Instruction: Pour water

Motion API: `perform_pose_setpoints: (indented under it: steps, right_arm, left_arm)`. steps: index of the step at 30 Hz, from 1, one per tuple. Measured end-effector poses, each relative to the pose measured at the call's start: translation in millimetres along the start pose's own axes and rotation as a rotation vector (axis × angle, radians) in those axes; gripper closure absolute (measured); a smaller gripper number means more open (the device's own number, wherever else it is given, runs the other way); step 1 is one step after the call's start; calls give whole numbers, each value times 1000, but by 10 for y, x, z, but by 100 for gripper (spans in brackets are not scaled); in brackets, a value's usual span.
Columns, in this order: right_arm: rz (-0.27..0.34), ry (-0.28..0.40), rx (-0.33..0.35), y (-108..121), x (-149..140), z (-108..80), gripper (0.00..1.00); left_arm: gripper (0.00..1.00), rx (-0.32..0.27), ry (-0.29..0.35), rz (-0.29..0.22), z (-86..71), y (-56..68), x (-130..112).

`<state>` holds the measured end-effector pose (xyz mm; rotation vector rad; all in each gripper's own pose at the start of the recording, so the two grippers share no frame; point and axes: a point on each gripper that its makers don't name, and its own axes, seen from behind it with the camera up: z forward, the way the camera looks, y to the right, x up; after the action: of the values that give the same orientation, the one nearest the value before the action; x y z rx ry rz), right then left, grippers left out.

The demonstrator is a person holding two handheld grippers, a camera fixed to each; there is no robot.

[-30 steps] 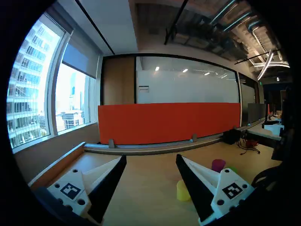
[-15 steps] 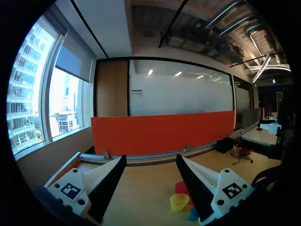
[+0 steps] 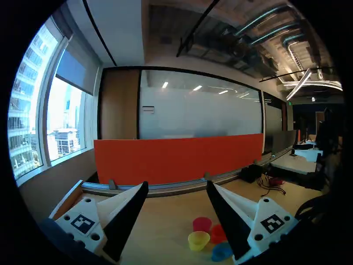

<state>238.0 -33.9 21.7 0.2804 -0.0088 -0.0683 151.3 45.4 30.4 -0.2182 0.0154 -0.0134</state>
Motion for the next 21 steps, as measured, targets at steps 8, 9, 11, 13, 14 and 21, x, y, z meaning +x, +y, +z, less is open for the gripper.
perform_pose_setpoints:
  steps: [8,9,11,13,14,21]
  right_arm:
    - [4,26,142,-254,142,-51,0]
    - [3,27,158,-282,155,-60,0]
    - [-1,26,187,-336,183,-78,0]
    - [-1,24,214,-387,207,-91,0]
    - [0,23,229,-415,220,-97,0]
    - [-2,10,295,-521,182,-83,0]
  left_arm:
    - [2,-118,2,7,-35,261,-21]
    - [2,-131,-1,7,-40,291,-28]
    - [2,-156,-7,7,-48,349,-35]
    - [2,-175,-7,2,-53,390,-25]
    - [3,-186,-6,-1,-55,411,-18]
    - [2,-255,-10,0,-78,558,-17]
